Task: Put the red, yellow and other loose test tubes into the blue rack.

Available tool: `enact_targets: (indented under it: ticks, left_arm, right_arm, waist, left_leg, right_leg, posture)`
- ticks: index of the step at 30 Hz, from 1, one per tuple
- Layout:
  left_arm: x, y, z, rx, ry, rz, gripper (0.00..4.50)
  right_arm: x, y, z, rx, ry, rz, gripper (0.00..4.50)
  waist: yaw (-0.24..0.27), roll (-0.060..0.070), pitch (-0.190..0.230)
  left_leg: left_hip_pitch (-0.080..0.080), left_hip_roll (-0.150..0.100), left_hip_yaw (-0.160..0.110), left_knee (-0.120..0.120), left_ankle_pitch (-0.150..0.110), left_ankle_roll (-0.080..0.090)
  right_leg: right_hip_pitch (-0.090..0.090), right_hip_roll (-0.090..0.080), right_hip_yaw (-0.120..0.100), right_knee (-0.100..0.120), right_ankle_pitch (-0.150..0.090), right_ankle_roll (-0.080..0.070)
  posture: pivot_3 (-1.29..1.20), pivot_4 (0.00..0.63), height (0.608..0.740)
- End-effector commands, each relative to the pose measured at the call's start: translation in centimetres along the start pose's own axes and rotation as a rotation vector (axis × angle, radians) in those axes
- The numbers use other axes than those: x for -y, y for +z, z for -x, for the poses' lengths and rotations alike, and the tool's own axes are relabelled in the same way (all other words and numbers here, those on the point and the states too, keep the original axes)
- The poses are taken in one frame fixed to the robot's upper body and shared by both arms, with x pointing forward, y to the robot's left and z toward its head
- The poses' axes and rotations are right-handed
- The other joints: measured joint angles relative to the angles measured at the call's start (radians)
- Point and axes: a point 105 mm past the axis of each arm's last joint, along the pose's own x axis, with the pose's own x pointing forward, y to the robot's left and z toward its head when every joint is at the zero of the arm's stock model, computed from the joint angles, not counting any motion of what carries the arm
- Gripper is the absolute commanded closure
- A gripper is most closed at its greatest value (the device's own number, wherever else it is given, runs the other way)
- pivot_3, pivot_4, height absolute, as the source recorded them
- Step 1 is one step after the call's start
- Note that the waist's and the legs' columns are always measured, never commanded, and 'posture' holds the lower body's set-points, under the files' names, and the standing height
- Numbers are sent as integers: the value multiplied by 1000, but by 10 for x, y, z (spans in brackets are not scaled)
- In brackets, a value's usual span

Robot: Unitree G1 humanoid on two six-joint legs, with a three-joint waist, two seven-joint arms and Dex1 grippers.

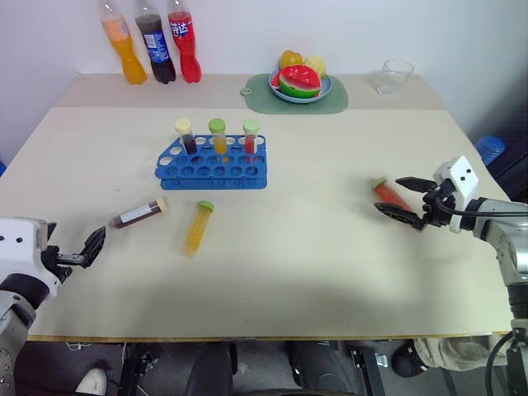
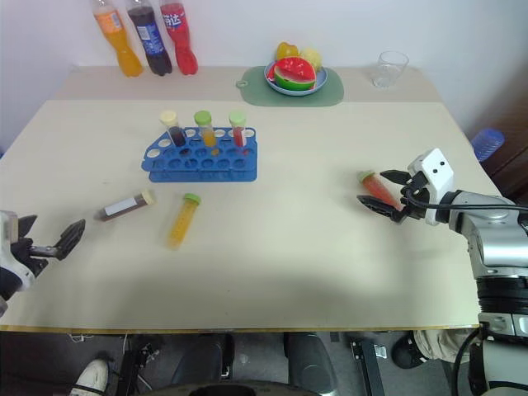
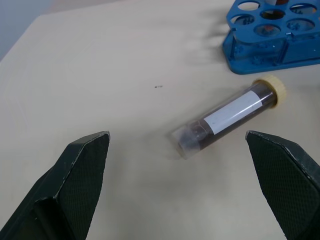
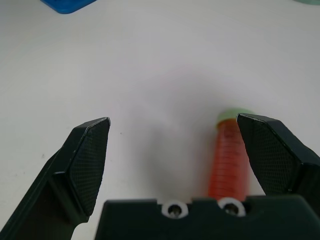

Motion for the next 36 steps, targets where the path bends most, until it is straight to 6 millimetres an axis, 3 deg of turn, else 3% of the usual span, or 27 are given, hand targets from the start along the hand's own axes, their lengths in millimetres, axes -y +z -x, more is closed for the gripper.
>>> enact_targets:
  ticks: [1, 11, 17, 23, 26, 30, 36]
  left_arm:
    - [4, 9, 1, 43, 0, -16, 19]
    - [6, 18, -8, 89, -6, -5, 19]
    - [23, 32, -20, 150, -78, -24, 19]
    - [82, 56, -43, 243, -374, 7, 19]
    - [133, 54, -46, 230, -609, -62, 19]
    - [192, 56, -28, 262, -895, -78, 19]
    - [242, 50, 9, 284, -1188, -92, 19]
  right_arm:
    - [1, 13, 4, 9, -11, 51, 0]
    - [2, 17, -1, -3, -35, 39, 0]
    - [7, 22, -3, -18, -124, -26, 0]
    - [-3, 44, 7, -84, -161, -25, 0]
    - [1, 40, 7, -210, -204, -10, 0]
    - [23, 30, 3, -390, -277, -87, 0]
    - [48, 17, -17, -530, -292, -190, 0]
  waist:
    - [0, 0, 0]
    - [0, 0, 0]
    - [1, 0, 0]
    - [4, 0, 0]
    - [4, 1, 0]
    - [-6, 1, 1]
    - [-2, 3, 2]
  left_leg:
    - [0, 0, 0, 0, 0, 0]
    - [0, 0, 0, 0, 0, 0]
    - [0, 0, 0, 0, 0, 0]
    - [-1, -1, -1, 1, 0, 0]
    - [-1, -1, 0, 1, 0, 0]
    - [-1, -1, 1, 1, 0, 0]
    - [-1, 0, 2, 0, 0, 0]
  right_leg:
    - [0, 0, 0, 0, 0, 0]
    - [0, 0, 0, 0, 0, 0]
    - [0, 0, 0, 1, 0, 0]
    - [0, 0, 0, 1, 0, 0]
    - [0, 0, 0, 1, 0, 0]
    - [-1, 0, 1, 1, 0, 0]
    - [-2, 0, 2, 1, 0, 0]
  posture:
    - [0, 150, 734]
    - [0, 150, 734]
    - [0, 150, 734]
    - [0, 150, 734]
    - [0, 150, 734]
    - [0, 150, 734]
    - [0, 150, 734]
